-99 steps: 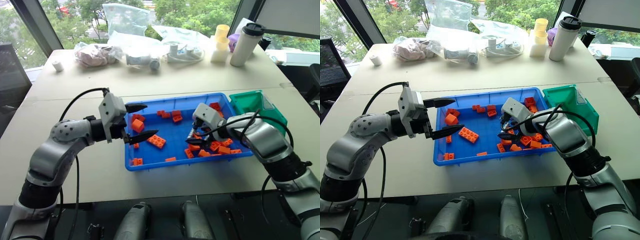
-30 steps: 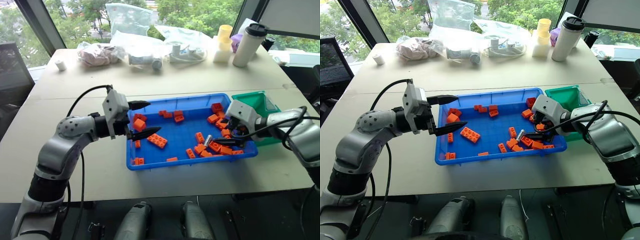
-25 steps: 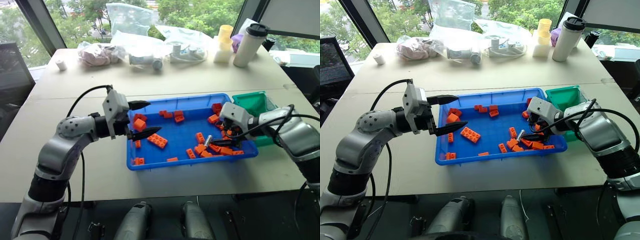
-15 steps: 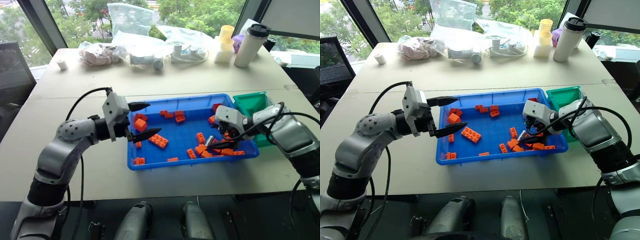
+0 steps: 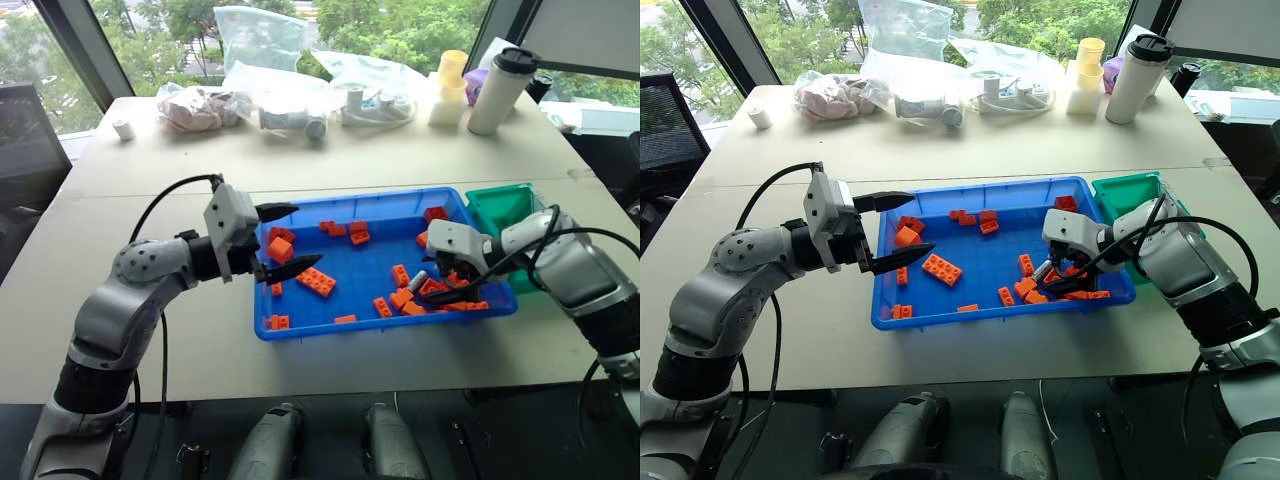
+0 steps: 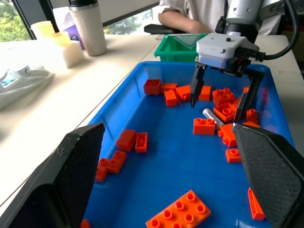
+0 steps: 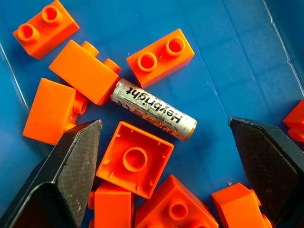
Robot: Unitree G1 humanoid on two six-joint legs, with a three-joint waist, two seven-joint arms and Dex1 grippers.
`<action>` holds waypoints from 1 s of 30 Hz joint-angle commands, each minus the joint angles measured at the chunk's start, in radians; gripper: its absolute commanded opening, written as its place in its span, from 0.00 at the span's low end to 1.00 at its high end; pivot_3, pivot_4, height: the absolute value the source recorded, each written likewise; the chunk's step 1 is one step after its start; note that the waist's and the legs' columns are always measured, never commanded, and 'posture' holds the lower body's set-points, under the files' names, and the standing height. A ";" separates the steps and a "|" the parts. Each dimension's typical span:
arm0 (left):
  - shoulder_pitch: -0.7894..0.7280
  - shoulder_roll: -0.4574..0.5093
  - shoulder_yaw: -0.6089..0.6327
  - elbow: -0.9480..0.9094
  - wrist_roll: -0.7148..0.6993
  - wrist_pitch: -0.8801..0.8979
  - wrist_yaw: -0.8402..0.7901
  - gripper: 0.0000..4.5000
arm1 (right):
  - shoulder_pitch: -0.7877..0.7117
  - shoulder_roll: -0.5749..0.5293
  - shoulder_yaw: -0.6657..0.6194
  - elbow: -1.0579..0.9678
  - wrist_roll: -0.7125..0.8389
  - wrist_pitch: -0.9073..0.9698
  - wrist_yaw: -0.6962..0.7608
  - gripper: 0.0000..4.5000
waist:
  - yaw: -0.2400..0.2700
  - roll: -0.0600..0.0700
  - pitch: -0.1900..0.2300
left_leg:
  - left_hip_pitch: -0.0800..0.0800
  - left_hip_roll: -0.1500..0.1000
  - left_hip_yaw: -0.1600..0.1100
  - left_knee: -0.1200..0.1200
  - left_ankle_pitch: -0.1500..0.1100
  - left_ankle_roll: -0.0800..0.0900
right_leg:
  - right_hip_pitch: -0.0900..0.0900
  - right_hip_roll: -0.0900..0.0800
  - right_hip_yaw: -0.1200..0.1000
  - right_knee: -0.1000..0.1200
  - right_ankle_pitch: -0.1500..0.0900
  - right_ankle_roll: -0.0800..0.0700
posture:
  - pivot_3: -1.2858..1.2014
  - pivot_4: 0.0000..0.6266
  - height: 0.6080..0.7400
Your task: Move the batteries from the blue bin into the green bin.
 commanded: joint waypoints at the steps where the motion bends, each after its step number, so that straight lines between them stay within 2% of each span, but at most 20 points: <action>1: -0.009 0.006 0.021 -0.034 -0.008 -0.007 0.002 1.00 | -0.026 0.014 -0.011 0.005 -0.019 -0.023 -0.003 0.98 | 0.000 0.000 0.000 | 0.000 0.000 0.000 0.000 0.000 0.000 | 0.000 0.000 0.000 0.000 0.000 0.000 | 0.52 0.24 1.00; 4: -0.009 0.006 0.021 -0.035 -0.010 -0.006 0.002 1.00 | -0.031 0.028 -0.009 0.018 -0.032 -0.027 -0.002 0.98 | 0.000 0.000 0.000 | 0.000 0.000 0.000 0.000 0.000 0.000 | 0.000 0.000 0.000 0.000 0.000 0.000 | 0.52 0.24 1.00; 5: -0.009 0.007 0.021 -0.035 -0.010 -0.005 0.002 1.00 | -0.033 0.032 -0.007 0.020 -0.036 -0.030 0.000 0.90 | 0.000 0.000 0.000 | 0.000 0.000 0.000 0.000 0.000 0.000 | 0.000 0.000 0.000 0.000 0.000 0.000 | 0.52 0.24 1.00; 6: -0.009 0.007 0.021 -0.037 -0.010 -0.005 0.003 1.00 | -0.034 0.036 -0.003 0.021 -0.042 -0.035 0.001 0.87 | 0.000 0.000 0.000 | 0.000 0.000 0.000 0.000 0.000 0.000 | 0.000 0.000 0.000 0.000 0.000 0.000 | 0.52 0.24 1.00; 8: -0.009 0.007 0.022 -0.037 -0.010 -0.002 0.006 1.00 | -0.039 0.047 0.005 0.028 -0.053 -0.048 0.002 0.69 | 0.000 0.000 0.000 | 0.000 0.000 0.000 0.000 0.000 0.000 | 0.000 0.000 0.000 0.000 0.000 0.000 | 0.52 0.24 1.00; 14: 0.000 0.010 0.029 -0.045 -0.012 0.002 0.013 1.00 | -0.034 0.052 0.006 0.024 -0.081 -0.058 0.003 0.01 | 0.000 0.000 0.000 | 0.000 0.000 0.000 0.000 0.000 0.000 | 0.000 0.000 0.000 0.000 0.000 0.000 | 0.52 0.24 1.00; 22: 0.001 0.010 0.027 -0.046 -0.006 -0.003 0.019 1.00 | -0.146 0.067 -0.163 -0.025 0.015 0.092 -0.056 0.00 | -0.001 0.000 0.000 | 0.000 0.000 0.000 0.000 0.000 0.000 | -0.001 0.000 0.000 0.000 0.000 0.000 | 0.52 0.24 1.00; 25: 0.000 0.007 0.024 -0.043 -0.003 -0.009 0.019 1.00 | -0.188 0.007 -0.250 0.031 0.012 0.101 -0.105 0.00 | 0.002 0.000 0.000 | 0.000 0.000 0.000 0.000 0.000 0.000 | -0.001 0.000 0.000 0.000 0.000 0.000 | 0.52 0.24 1.00; 30: -0.006 0.001 0.019 -0.031 -0.003 -0.017 0.015 1.00 | -0.149 -0.121 -0.318 0.119 -0.025 0.042 -0.151 0.00 | 0.004 0.000 0.000 | 0.000 -0.001 0.000 0.000 0.000 0.000 | 0.001 -0.001 -0.001 -0.001 0.000 0.000 | 0.52 0.24 1.00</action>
